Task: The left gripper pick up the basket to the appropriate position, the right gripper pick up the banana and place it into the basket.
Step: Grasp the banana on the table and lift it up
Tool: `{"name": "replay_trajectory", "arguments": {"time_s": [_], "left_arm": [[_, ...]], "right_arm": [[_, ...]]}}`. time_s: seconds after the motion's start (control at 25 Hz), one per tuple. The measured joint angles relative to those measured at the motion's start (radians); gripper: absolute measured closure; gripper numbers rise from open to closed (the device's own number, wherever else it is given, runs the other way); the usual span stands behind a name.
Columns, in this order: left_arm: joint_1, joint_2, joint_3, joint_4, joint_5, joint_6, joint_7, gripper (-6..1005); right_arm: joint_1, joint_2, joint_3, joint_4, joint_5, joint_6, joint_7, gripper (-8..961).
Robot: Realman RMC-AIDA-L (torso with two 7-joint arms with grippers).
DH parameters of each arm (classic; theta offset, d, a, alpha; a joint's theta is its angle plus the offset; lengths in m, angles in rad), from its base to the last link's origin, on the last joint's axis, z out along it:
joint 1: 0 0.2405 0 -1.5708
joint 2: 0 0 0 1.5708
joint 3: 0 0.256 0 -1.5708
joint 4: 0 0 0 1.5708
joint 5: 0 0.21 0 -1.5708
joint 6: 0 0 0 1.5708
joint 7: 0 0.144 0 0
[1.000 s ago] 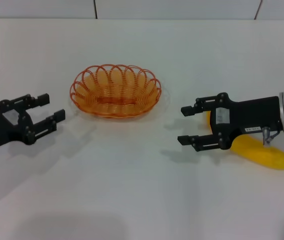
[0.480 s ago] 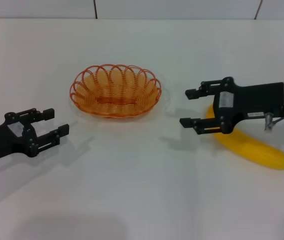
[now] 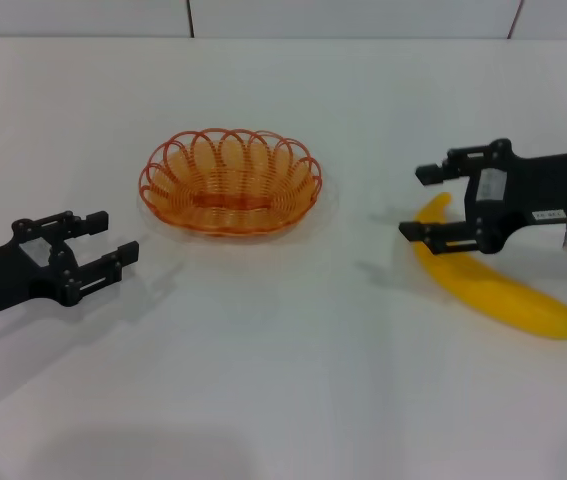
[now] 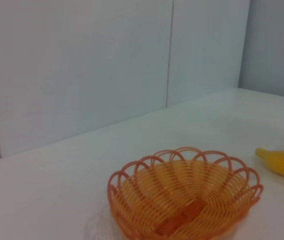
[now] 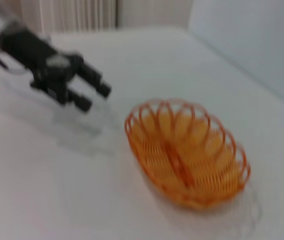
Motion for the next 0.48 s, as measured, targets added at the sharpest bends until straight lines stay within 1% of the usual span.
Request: {"name": "replay_trajectory", "arguments": {"time_s": [0.16,0.32,0.48], "left_arm": [[-0.004,-0.007,0.005,0.0,0.004,-0.015,0.0,405],[-0.004,-0.008,0.009,-0.001,0.005,-0.027,0.001,405],[-0.006,-0.008,0.011,-0.002,0.006,-0.028,0.002,405]], "right_arm": [[0.006,0.0,-0.052,-0.066,-0.122,0.001,0.12,183],[0.007,0.0,-0.131,-0.145,-0.243,-0.005,0.246,171],[0.004,0.0,-0.181,-0.208,-0.295,-0.031,0.318,158]]}}
